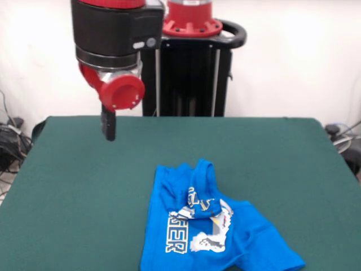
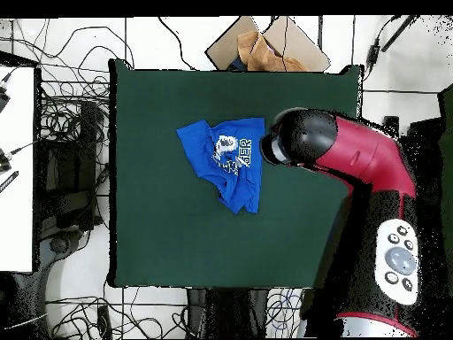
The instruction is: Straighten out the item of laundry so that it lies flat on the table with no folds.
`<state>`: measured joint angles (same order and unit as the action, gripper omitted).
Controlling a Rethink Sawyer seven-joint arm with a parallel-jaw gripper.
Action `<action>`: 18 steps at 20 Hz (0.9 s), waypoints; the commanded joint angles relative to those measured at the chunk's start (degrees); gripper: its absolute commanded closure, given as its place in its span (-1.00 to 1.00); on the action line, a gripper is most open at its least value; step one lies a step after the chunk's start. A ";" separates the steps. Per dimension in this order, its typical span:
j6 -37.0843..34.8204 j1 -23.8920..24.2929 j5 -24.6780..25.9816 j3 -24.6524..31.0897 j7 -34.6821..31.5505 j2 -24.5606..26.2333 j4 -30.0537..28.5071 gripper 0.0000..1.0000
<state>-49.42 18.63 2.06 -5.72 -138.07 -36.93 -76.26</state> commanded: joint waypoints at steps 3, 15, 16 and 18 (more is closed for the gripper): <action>-0.09 -2.37 -3.08 3.68 -7.74 5.30 -0.33 1.00; 4.19 -3.70 -4.39 3.42 -8.71 9.07 -0.25 1.00; 3.90 -4.05 -4.89 3.41 -9.22 8.84 -0.74 1.00; 2.93 -4.83 -5.70 3.29 -9.99 8.16 -1.52 1.00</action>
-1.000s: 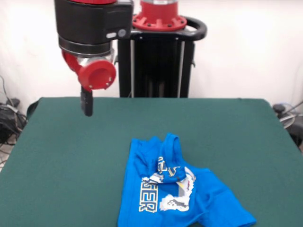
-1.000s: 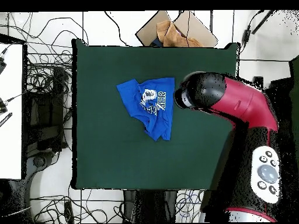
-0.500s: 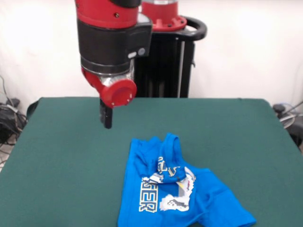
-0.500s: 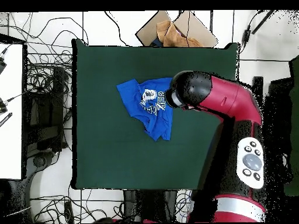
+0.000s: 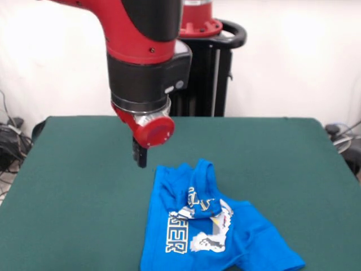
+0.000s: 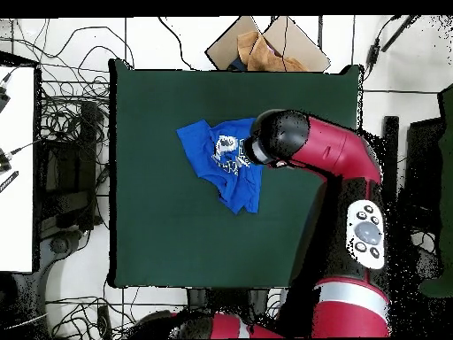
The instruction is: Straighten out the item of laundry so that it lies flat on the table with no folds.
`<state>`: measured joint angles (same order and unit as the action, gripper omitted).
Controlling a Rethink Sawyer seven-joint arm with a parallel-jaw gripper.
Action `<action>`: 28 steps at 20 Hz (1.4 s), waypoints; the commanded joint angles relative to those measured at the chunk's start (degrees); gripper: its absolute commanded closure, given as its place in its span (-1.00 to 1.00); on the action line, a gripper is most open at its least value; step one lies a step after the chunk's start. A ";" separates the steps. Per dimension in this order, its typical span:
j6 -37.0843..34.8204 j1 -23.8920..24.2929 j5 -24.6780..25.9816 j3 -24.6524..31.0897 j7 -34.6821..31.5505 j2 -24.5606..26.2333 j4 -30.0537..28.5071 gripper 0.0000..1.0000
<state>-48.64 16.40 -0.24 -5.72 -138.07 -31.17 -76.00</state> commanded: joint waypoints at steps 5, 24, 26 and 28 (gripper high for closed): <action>0.42 -3.43 -4.65 4.09 -8.82 0.88 -4.47 1.00; 10.45 -1.08 -4.56 8.47 -0.26 8.66 -8.49 1.00; 11.76 -0.60 -4.90 9.50 0.26 8.70 -9.69 1.00; 12.26 -0.65 -5.07 10.13 0.11 8.94 -9.97 1.00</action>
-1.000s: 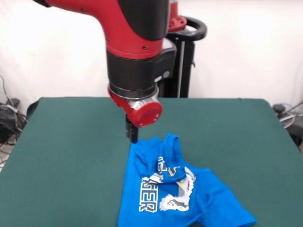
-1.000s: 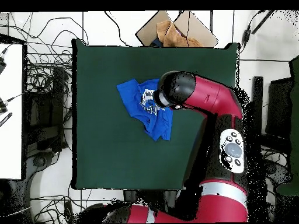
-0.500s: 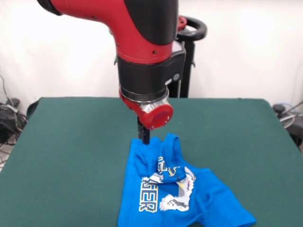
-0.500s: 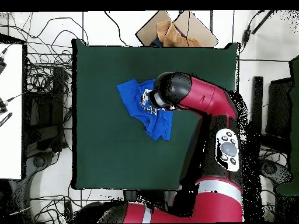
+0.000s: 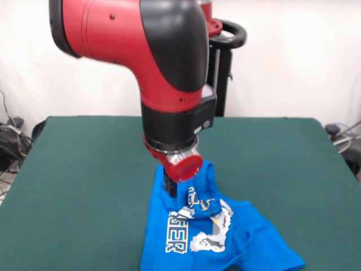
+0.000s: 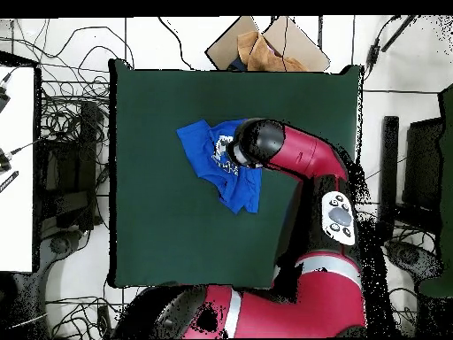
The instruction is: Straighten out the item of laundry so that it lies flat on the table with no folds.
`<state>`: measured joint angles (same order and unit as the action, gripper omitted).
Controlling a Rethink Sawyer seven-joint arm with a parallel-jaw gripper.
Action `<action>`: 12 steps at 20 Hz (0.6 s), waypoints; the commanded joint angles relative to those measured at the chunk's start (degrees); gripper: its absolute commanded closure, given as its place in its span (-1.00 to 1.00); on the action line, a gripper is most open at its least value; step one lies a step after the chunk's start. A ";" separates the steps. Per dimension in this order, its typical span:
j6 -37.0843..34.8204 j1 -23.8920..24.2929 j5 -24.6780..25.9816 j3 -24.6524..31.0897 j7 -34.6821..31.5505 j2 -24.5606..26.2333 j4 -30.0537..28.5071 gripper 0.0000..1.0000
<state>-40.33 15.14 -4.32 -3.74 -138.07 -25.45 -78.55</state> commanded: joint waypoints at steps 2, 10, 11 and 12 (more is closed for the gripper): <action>3.67 0.33 -0.81 8.42 -0.19 4.03 -6.73 1.00; 1.15 -0.85 -1.44 8.61 -2.10 2.59 -8.23 1.00; 0.62 -1.07 -1.46 8.39 -2.32 2.17 -8.30 1.00; 0.49 -1.31 -1.54 8.37 -2.57 1.56 -8.97 1.00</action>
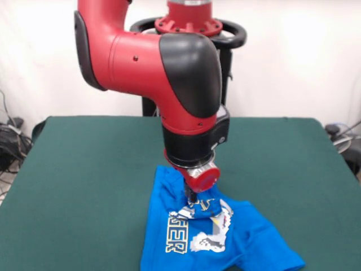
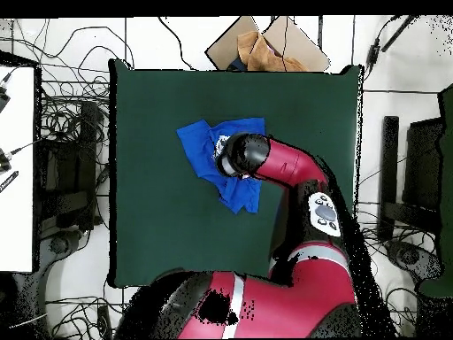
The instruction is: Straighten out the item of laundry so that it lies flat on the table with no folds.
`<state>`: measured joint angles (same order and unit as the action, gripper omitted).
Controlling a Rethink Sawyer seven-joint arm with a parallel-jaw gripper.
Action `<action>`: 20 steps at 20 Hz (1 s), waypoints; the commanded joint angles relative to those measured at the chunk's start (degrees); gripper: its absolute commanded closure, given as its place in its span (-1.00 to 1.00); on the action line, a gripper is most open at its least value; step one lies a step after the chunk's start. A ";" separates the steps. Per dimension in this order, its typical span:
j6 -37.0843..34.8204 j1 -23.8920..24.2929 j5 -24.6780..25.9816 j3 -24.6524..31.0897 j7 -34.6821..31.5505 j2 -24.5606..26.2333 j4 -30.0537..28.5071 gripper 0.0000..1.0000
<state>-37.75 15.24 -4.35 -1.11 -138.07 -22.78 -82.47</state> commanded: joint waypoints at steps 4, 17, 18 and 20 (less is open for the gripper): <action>-2.88 -1.85 -1.48 5.31 -3.05 -1.85 -5.29 1.00; -2.24 -4.27 -0.39 2.67 -5.21 -0.28 -7.41 1.00; -2.19 -4.85 -0.09 1.92 -5.85 0.18 -7.39 1.00; -2.06 -5.72 0.38 0.57 -7.01 1.98 -6.90 1.00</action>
<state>-37.74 11.99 -4.29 -1.03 -138.07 -23.82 -84.52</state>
